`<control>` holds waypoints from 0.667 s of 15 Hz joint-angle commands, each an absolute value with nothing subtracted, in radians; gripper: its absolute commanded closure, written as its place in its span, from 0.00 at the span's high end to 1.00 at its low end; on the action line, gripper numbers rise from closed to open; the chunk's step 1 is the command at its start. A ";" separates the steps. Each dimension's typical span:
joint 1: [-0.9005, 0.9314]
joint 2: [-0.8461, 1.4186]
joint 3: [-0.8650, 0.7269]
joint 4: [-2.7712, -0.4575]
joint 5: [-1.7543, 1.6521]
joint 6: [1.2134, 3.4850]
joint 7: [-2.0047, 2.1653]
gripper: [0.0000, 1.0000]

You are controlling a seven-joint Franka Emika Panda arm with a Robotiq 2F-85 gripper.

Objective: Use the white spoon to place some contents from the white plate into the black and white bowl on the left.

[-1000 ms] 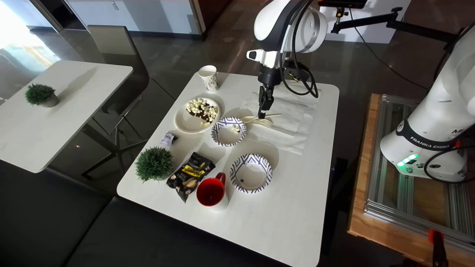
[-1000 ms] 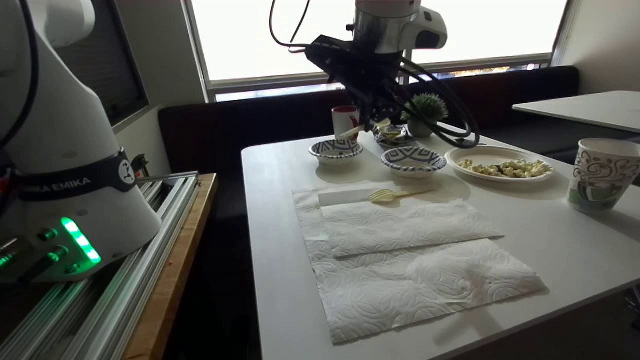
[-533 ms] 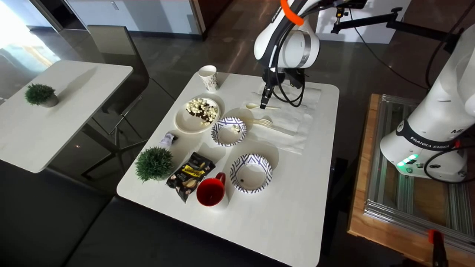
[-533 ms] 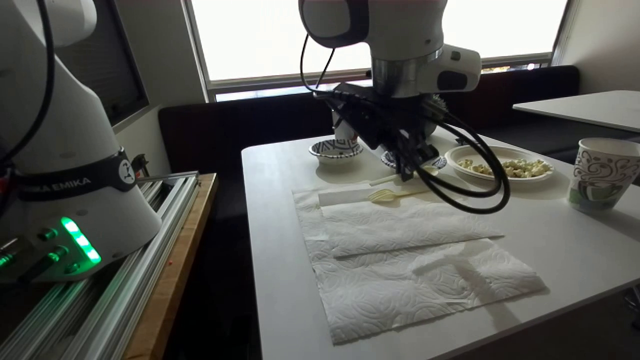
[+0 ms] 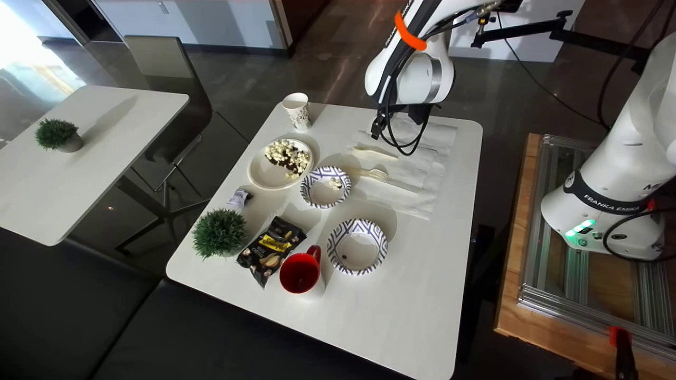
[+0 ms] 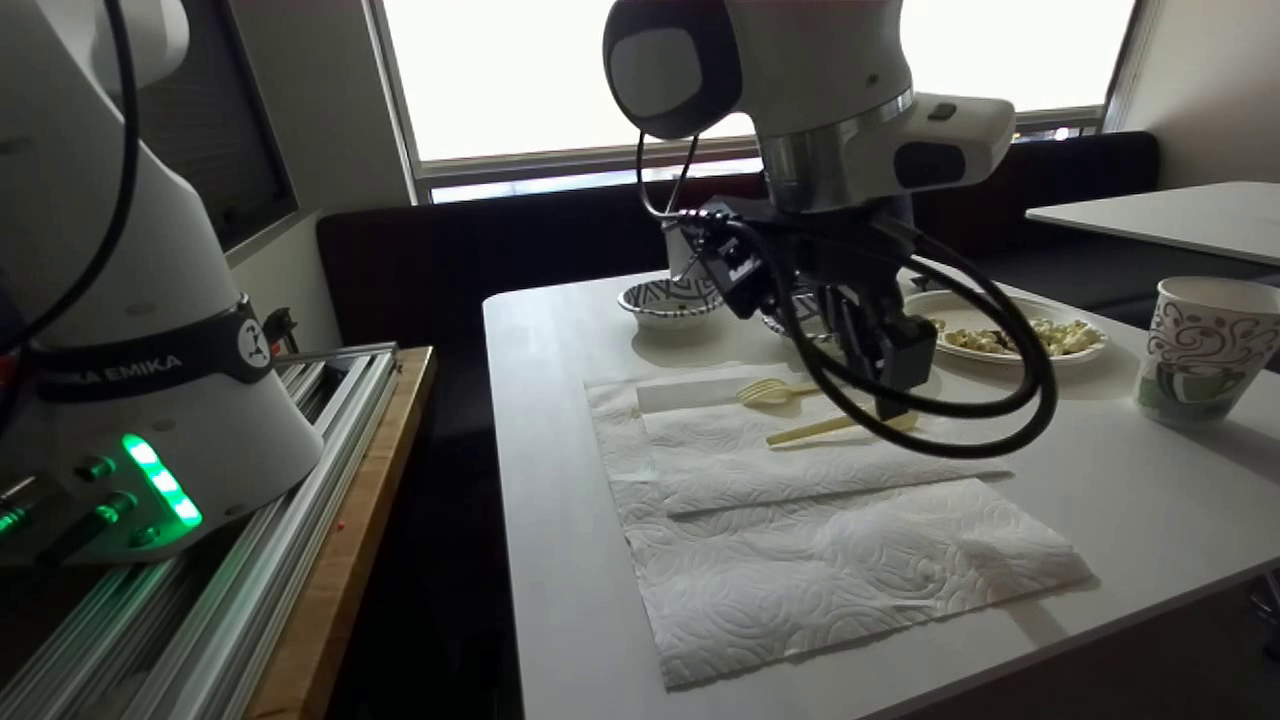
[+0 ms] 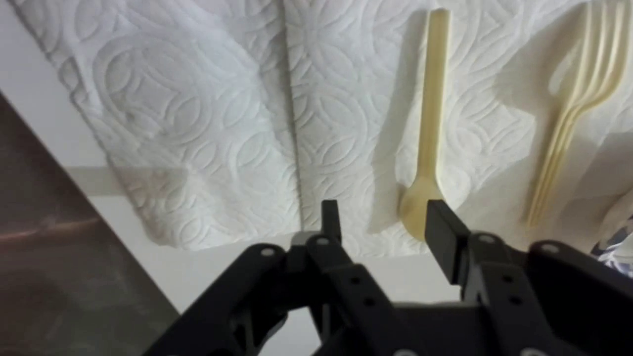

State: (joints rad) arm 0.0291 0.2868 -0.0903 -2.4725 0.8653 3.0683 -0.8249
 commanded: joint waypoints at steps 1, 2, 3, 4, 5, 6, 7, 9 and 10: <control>0.090 0.100 -0.183 -2.614 0.780 3.129 -0.799 0.81; 0.095 0.046 -0.194 -2.643 0.772 3.146 -0.815 0.86; 0.100 -0.002 -0.205 -2.667 0.756 3.152 -0.823 0.95; 0.099 -0.058 -0.202 -2.692 0.755 3.160 -0.832 0.99; 0.099 -0.115 -0.192 -2.717 0.749 3.160 -0.846 1.00; 0.097 -0.161 -0.187 -2.744 0.729 3.163 -0.835 1.00; 0.091 -0.217 -0.170 -2.770 0.723 3.143 -0.831 1.00; 0.037 -0.314 -0.128 -2.867 0.603 3.072 -0.871 1.00; 0.076 -0.177 -0.161 -2.746 0.682 3.110 -0.853 1.00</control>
State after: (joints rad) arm 0.0754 -0.1790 -0.1608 -2.7479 0.6808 3.1094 -0.8530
